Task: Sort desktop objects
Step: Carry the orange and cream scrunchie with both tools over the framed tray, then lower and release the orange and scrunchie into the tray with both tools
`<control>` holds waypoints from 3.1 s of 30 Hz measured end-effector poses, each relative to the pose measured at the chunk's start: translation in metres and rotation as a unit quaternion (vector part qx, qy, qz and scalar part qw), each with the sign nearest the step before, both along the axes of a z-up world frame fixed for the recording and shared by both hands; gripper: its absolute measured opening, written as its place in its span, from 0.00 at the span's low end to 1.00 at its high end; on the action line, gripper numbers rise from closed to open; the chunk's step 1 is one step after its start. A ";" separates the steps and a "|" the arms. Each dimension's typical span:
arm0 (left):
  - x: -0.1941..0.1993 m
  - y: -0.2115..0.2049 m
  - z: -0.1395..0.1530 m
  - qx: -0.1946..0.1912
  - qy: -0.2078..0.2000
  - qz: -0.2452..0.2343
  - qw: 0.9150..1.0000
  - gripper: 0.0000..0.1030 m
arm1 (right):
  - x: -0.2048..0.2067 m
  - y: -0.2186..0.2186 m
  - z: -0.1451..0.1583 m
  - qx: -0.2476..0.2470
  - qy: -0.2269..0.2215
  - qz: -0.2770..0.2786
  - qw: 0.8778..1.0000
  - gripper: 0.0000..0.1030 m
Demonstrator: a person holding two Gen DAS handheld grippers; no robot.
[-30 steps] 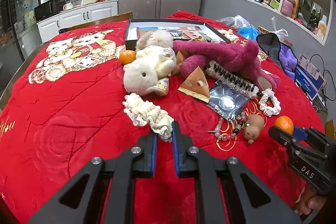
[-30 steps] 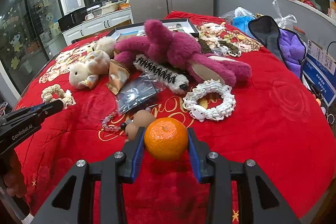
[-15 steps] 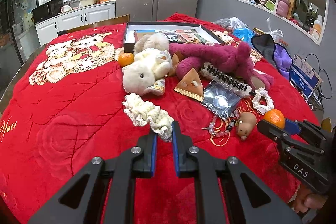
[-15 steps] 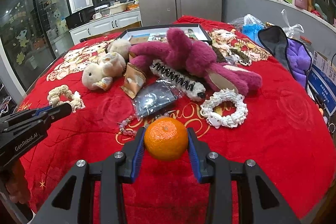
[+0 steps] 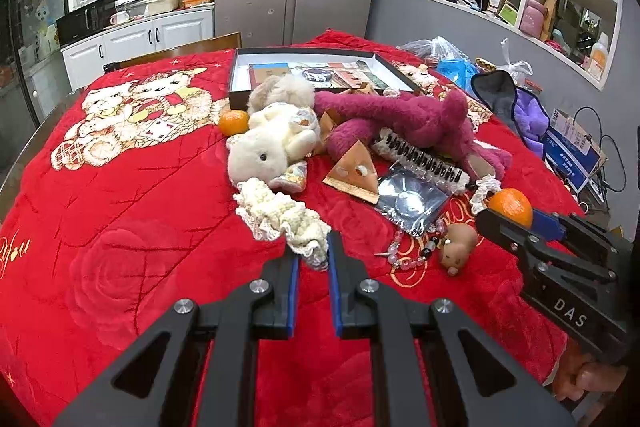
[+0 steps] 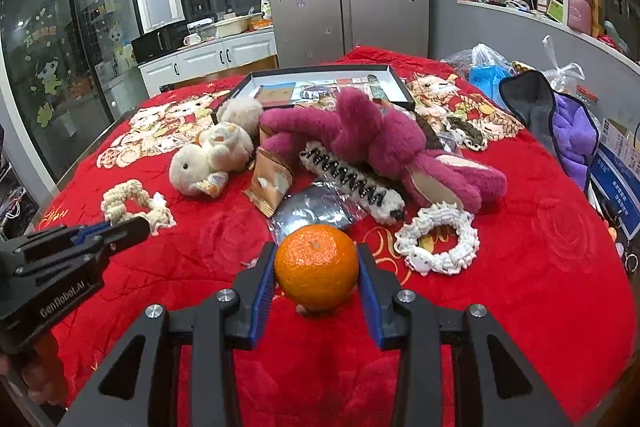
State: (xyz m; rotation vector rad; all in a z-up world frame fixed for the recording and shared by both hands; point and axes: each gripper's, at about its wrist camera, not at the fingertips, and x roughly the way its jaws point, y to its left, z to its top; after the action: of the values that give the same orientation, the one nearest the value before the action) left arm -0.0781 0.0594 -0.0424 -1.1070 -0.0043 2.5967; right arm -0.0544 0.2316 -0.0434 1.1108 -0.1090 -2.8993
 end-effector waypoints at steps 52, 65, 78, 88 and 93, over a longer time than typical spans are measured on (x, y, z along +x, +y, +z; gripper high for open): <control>-0.337 0.070 0.022 -0.016 -0.015 0.020 1.000 0.13 | -0.309 0.051 0.042 0.037 -0.013 0.001 0.999 0.38; -0.363 0.066 -0.027 -0.040 -0.056 0.008 0.998 0.13 | -0.342 0.066 0.008 0.004 -0.075 0.017 0.997 0.38; -0.357 0.075 -0.026 -0.053 -0.051 -0.005 0.997 0.13 | -0.344 0.053 0.000 0.040 -0.090 0.026 0.995 0.38; -0.357 0.076 -0.028 -0.056 -0.056 -0.008 0.997 0.13 | -0.347 0.055 -0.009 0.029 -0.110 0.027 0.993 0.38; -0.358 0.077 -0.029 -0.059 -0.057 -0.009 0.997 0.14 | -0.349 0.058 -0.013 0.017 -0.120 0.025 0.992 0.38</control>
State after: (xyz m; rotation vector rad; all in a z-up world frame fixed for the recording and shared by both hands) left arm -0.4361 0.1360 -0.0715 -1.2899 0.1330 2.5427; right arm -0.4034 0.2893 -0.0560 1.4432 -0.0366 -2.7231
